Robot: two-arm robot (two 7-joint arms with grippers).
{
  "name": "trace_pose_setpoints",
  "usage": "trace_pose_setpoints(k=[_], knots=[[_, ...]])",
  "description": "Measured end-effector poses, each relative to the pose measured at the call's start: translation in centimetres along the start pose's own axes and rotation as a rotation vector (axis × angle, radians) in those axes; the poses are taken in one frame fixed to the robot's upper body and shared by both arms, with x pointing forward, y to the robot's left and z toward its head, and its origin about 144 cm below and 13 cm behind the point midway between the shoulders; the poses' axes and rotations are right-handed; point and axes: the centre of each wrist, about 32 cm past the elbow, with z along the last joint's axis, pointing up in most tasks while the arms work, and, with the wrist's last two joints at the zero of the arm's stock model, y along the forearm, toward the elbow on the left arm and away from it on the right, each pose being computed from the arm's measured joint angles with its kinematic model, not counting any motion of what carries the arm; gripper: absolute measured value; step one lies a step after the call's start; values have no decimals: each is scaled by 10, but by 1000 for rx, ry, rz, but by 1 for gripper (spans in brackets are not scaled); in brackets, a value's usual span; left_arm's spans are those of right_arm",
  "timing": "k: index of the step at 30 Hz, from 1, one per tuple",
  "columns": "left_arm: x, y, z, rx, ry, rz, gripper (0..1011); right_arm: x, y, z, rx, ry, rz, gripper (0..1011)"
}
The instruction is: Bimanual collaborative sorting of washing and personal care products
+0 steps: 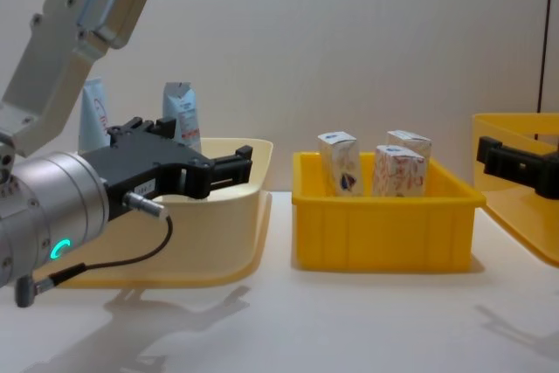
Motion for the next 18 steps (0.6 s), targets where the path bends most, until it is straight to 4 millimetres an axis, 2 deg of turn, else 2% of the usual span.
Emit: trace_pose_setpoints(k=[18], knots=[[0, 0, 0, 0, 0, 0, 1003, 0, 0, 0, 0, 0, 0, 1001]])
